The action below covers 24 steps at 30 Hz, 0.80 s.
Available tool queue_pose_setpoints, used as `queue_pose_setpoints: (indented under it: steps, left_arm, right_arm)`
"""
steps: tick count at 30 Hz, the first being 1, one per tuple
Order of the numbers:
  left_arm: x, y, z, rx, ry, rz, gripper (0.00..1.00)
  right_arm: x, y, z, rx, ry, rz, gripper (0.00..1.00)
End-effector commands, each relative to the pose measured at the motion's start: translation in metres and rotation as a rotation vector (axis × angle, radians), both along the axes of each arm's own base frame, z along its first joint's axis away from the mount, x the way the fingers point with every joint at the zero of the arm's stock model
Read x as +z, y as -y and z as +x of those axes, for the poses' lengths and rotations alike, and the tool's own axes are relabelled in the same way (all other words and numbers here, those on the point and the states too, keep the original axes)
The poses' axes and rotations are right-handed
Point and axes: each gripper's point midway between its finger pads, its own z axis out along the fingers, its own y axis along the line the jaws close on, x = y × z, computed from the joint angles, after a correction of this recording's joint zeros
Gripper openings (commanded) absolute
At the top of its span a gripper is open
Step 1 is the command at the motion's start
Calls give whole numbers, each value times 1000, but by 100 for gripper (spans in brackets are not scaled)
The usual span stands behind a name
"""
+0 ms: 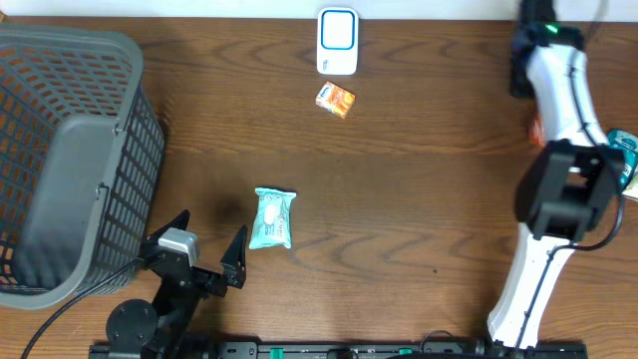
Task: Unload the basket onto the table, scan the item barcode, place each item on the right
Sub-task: 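Carry the chocolate bar to the far right and release it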
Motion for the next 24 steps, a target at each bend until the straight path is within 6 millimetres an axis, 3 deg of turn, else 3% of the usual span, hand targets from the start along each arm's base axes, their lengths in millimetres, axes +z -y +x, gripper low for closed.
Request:
queue_pose_setpoints:
  steps: [1, 5, 9, 11, 12, 13, 14, 15, 16, 17, 18, 19, 21, 22, 24]
  left_arm:
    - [1, 3, -1, -15, -1, -14, 98]
    - [1, 3, -1, -15, -1, -14, 98]
    - [1, 3, -1, -15, -1, -14, 98]
    - [1, 3, -1, -15, -1, -14, 98]
    - [1, 3, -1, -15, -1, -14, 98]
    - [1, 3, -1, -15, -1, -14, 98]
    - [1, 3, -1, -15, -1, -14, 98]
    - [1, 3, -1, -15, -1, -14, 98]
    - [1, 3, -1, -15, -1, -14, 98]
    - [1, 3, -1, -15, -1, -14, 98]
    - [1, 3, -1, -15, -1, -14, 98]
    - [1, 3, -1, -15, -1, -14, 98]
    - [1, 3, -1, -15, -1, -14, 98]
    - [1, 3, -1, -15, -1, -14, 98]
    - [1, 3, -1, -15, -1, -14, 98]
  right_arm:
    - [-38, 44, -34, -131, -48, 24, 1]
    - [-38, 84, -61, -278, -22, 37, 1]
    - [-24, 77, -55, -278, 44, 106, 2]
    - [-12, 58, -41, -232, 104, 179, 21]
    - [-6, 48, -34, -208, 129, 211, 36]
    - [7, 21, -20, -146, 180, 296, 77]
    - [13, 4, -14, -110, 201, 350, 88]
    - [22, -33, -2, -30, 235, 478, 99]
    - [27, -58, 3, 21, 244, 563, 99]
    - [33, -111, 7, 119, 241, 732, 99]
    - [35, -128, 8, 150, 236, 783, 99]
    - [38, -164, 10, 218, 225, 881, 99]
    - [38, -208, 12, 291, 209, 988, 99]
    - [34, -253, 13, 319, 184, 1071, 99]
    - [25, -287, 14, 293, 160, 1104, 99]
